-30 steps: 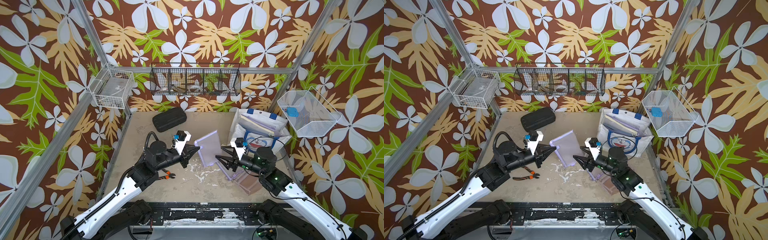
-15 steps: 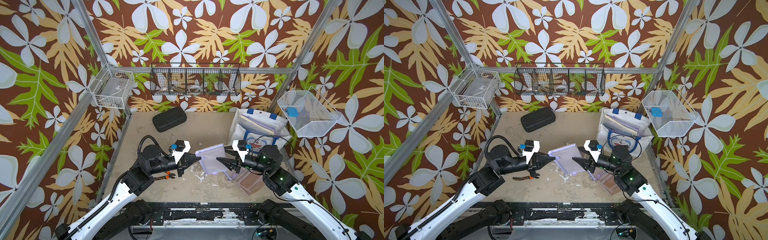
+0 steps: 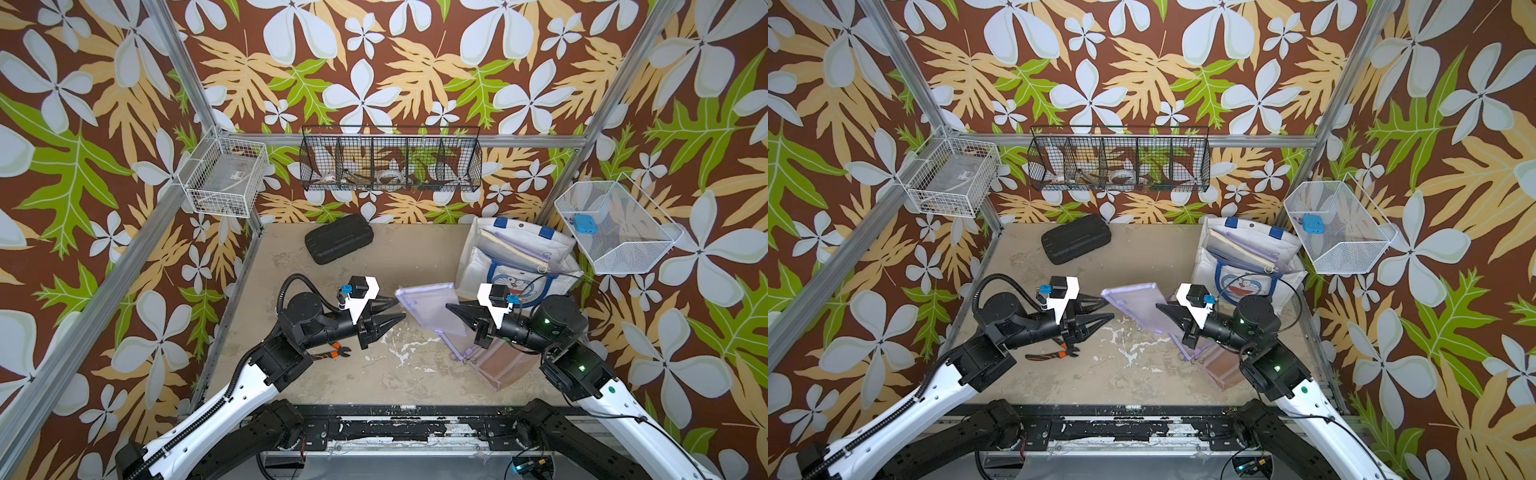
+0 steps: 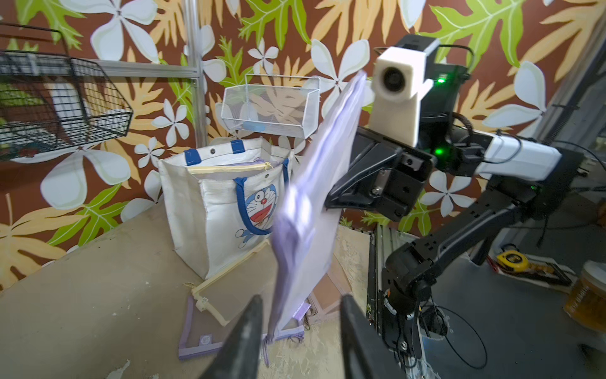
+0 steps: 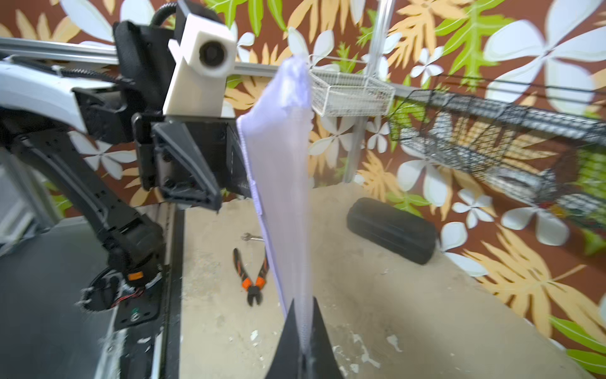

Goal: Put the pencil pouch into the canvas bag
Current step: Pick up the pencil case from the pencil case, then place the pencil case in the canvas bag.

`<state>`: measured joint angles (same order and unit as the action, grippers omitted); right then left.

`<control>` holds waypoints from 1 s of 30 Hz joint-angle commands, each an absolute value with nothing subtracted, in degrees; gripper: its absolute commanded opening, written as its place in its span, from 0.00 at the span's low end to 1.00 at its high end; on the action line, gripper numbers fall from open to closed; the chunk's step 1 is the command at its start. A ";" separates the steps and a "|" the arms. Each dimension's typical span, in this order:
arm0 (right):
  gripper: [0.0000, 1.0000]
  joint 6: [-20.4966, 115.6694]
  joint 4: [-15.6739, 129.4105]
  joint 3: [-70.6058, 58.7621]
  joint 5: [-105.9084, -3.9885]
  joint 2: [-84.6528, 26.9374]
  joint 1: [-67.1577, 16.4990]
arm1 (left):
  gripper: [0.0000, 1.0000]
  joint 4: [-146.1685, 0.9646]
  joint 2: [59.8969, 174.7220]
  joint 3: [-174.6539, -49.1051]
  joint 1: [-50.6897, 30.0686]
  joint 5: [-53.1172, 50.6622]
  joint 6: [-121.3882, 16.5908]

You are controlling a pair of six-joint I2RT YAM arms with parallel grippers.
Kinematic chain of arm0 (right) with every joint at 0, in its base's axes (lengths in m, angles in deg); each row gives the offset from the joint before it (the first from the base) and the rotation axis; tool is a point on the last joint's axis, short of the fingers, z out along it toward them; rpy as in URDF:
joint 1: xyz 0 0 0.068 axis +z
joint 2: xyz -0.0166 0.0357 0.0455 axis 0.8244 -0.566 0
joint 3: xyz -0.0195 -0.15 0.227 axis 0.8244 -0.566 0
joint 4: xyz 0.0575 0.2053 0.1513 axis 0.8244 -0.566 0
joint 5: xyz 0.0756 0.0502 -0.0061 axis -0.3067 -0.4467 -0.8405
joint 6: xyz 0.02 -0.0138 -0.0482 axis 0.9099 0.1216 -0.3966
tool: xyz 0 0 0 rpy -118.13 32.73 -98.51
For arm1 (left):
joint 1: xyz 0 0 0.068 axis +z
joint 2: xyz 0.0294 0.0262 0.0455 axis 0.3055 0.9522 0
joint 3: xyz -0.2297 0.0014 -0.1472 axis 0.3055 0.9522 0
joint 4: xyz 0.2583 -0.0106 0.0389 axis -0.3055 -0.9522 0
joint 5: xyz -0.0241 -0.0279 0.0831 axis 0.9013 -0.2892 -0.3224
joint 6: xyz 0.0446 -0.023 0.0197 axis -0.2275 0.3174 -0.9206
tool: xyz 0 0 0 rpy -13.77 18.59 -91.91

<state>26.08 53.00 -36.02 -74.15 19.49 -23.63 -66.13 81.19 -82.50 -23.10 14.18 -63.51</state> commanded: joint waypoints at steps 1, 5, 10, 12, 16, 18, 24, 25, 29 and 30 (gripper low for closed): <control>0.00 23.11 51.35 -32.98 -57.19 18.92 -23.63 | 0.98 -58.48 80.84 -80.51 -23.08 3.01 -56.80; 0.00 16.62 47.71 -26.53 -44.63 14.59 -23.62 | 1.00 -61.20 82.47 -79.47 -22.99 -10.03 -53.22; 0.00 4.70 46.07 -16.76 -35.15 7.05 -24.22 | 1.00 -63.42 86.19 -78.14 -22.64 -10.47 -46.98; 0.00 1.65 44.04 -11.81 -33.89 2.97 -27.15 | 0.99 -59.42 85.56 -75.66 -22.64 -6.39 -44.36; 0.00 -0.14 38.61 -2.38 -40.06 -5.45 -38.95 | 0.98 -54.57 84.59 -72.32 -22.64 -2.48 -40.80; 0.00 -3.30 36.75 0.08 -39.53 -8.95 -42.71 | 0.97 -54.54 84.59 -71.77 -22.64 -1.19 -40.57; 0.00 -8.55 34.98 0.79 -40.61 -13.42 -49.67 | 0.97 -54.73 84.07 -71.16 -22.64 0.72 -40.11; 0.00 -8.94 34.75 0.48 -41.05 -13.79 -50.48 | 0.97 -54.57 84.07 -71.04 -22.64 1.07 -40.02; 0.00 -8.92 33.72 -1.73 -44.37 -14.94 -53.85 | 0.96 -54.29 83.98 -70.68 -22.64 2.16 -39.59; 0.00 -8.71 33.68 -2.61 -44.53 -15.26 -54.32 | 0.96 -54.16 83.97 -70.60 -22.64 2.47 -39.52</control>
